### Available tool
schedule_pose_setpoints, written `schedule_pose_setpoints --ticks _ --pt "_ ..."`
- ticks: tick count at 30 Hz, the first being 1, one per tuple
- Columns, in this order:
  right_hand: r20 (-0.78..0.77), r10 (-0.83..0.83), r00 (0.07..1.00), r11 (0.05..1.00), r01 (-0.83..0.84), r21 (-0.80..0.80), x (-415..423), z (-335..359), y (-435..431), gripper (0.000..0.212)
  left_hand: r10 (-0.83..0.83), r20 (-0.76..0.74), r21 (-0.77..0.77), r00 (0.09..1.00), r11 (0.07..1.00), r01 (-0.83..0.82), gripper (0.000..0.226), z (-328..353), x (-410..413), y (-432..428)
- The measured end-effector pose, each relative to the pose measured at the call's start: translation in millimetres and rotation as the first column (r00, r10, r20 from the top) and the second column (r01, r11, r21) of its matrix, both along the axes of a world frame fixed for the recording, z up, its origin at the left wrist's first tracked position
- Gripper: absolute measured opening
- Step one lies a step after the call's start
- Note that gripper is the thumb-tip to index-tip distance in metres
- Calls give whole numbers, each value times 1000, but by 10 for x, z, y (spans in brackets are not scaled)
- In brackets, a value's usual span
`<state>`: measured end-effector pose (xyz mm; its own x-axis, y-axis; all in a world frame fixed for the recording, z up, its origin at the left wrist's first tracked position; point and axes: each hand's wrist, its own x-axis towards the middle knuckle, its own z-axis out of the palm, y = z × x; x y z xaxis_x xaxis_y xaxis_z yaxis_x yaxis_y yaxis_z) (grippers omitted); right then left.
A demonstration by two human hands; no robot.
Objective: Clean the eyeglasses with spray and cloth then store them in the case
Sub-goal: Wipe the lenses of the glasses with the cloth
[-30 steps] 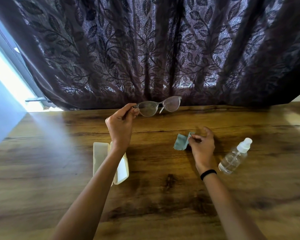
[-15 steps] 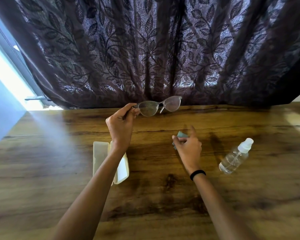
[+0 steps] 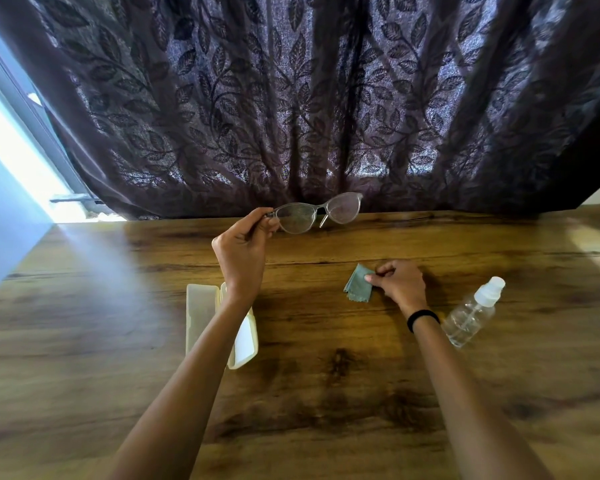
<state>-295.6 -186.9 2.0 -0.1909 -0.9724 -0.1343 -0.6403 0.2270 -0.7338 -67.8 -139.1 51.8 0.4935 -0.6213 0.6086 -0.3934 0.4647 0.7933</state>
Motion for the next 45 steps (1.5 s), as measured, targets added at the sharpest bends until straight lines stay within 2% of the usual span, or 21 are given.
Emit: schedule_pose_setpoints --ticks 6,9,11,12,14,16,17,19,22,26,28,30,32,34,36,38,41,45 --pt "73 23 997 985 -35 169 -5 90 -70 29 -1 15 -4 1000 1000 1 24 -7 11 3" --pt "276 8 961 991 -44 126 10 104 -32 22 -11 -6 -8 1000 1000 11 24 -4 -19 9" --pt "514 -16 857 993 -46 109 29 105 5 16 -21 -21 -10 1000 1000 21 25 3 -35 15" --pt "643 -36 765 992 -48 113 37 107 17 15 -23 -23 -9 999 1000 23 25 5 -38 16" --pt "858 -129 497 984 -45 174 56 113 26 13 -26 -24 -8 999 1000 26 25 5 -40 16" --pt "937 -245 250 965 -33 261 82 104 51 10 -25 -26 -4 999 1000 25 26 11 -41 18" --pt "940 -290 178 955 -17 298 103 96 73 10 -22 -22 -3 1000 1000 21 26 14 -39 17" --pt "929 -355 102 934 14 356 148 61 125 14 -13 -6 -4 1000 1000 13 25 20 -30 18" --pt "912 -401 87 916 37 399 226 79 208 12 -11 -9 -5 1000 1000 11 25 33 -22 17" --pt "945 -324 41 940 127 316 314 356 316 16 -1 -7 -5 1000 1000 1 25 50 -34 22" --pt "970 -236 53 953 210 220 353 548 403 11 2 12 -3 1000 1000 -2 24 47 -38 21" --pt "986 -112 123 954 290 72 402 736 503 14 -10 9 13 1000 1000 10 21 45 -48 15" --pt "954 43 297 915 371 -157 464 896 587 16 -22 15 21 1000 1000 22 25 59 -68 19" --pt "814 184 551 805 391 -447 536 1024 625 17 -30 34 13 999 999 29 30 74 -94 29" --pt "597 245 764 681 303 -667 624 1079 609 14 -30 54 7 998 1000 29 29 89 -118 37" --pt "393 236 889 581 195 -790 713 1067 573 12 -16 76 7 997 1000 15 22 91 -135 32" --pt "212 219 952 521 70 -851 831 1007 552 15 13 138 -5 990 1000 -13 17 105 -147 32" --pt "109 246 963 473 -21 -881 918 959 600 20 25 231 -75 973 997 -8 18 134 -137 58"
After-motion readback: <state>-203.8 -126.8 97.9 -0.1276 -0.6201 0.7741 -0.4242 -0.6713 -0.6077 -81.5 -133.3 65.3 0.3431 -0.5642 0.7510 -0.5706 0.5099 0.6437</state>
